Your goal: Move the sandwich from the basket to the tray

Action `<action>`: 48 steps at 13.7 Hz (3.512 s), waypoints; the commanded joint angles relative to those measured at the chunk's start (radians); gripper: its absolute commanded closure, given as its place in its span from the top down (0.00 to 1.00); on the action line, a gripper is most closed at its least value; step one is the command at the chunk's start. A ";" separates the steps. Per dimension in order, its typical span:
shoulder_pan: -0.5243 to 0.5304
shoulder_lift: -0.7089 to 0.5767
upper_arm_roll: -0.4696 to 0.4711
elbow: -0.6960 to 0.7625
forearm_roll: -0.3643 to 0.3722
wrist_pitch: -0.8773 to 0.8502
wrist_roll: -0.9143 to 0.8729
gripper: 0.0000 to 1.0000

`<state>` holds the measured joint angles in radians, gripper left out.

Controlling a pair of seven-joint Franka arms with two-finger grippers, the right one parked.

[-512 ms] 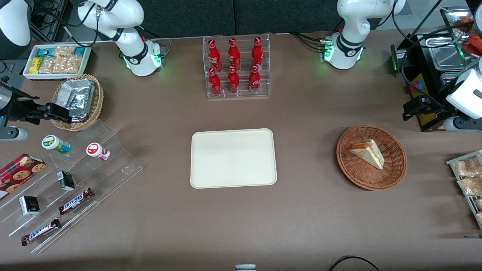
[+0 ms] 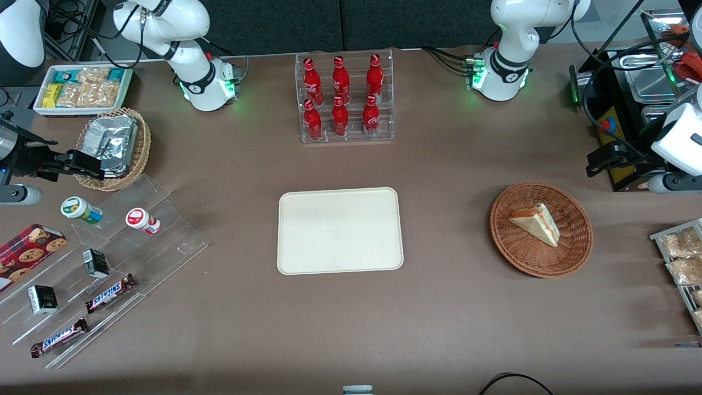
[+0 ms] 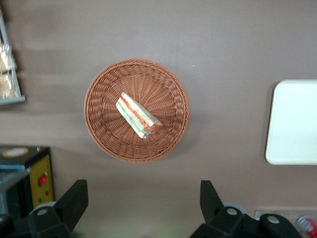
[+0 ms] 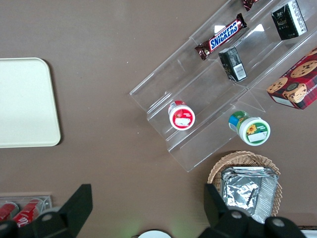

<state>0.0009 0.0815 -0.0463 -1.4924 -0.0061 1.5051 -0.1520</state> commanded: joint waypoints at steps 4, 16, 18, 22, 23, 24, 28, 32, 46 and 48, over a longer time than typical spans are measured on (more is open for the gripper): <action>0.004 0.061 -0.003 0.017 0.000 -0.135 -0.265 1.00; 0.033 0.078 -0.003 -0.408 0.014 0.356 -0.659 1.00; 0.037 0.081 -0.001 -0.500 0.009 0.492 -0.731 1.00; 0.040 0.128 -0.003 -0.607 0.000 0.704 -0.840 1.00; 0.040 0.139 -0.001 -0.621 0.000 0.724 -0.842 1.00; 0.042 0.151 -0.001 -0.631 0.000 0.745 -0.842 1.00; 0.053 0.199 -0.001 -0.641 0.000 0.790 -0.842 1.00; 0.053 0.247 -0.001 -0.677 0.008 0.872 -0.847 1.00; -0.083 0.230 -0.064 -0.191 -0.006 0.256 -0.856 0.24; -0.183 0.231 -0.064 -0.155 -0.006 0.236 -0.894 0.24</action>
<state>-0.0982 0.2932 -0.1196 -1.6946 -0.0064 1.7728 -1.0087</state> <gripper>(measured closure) 0.753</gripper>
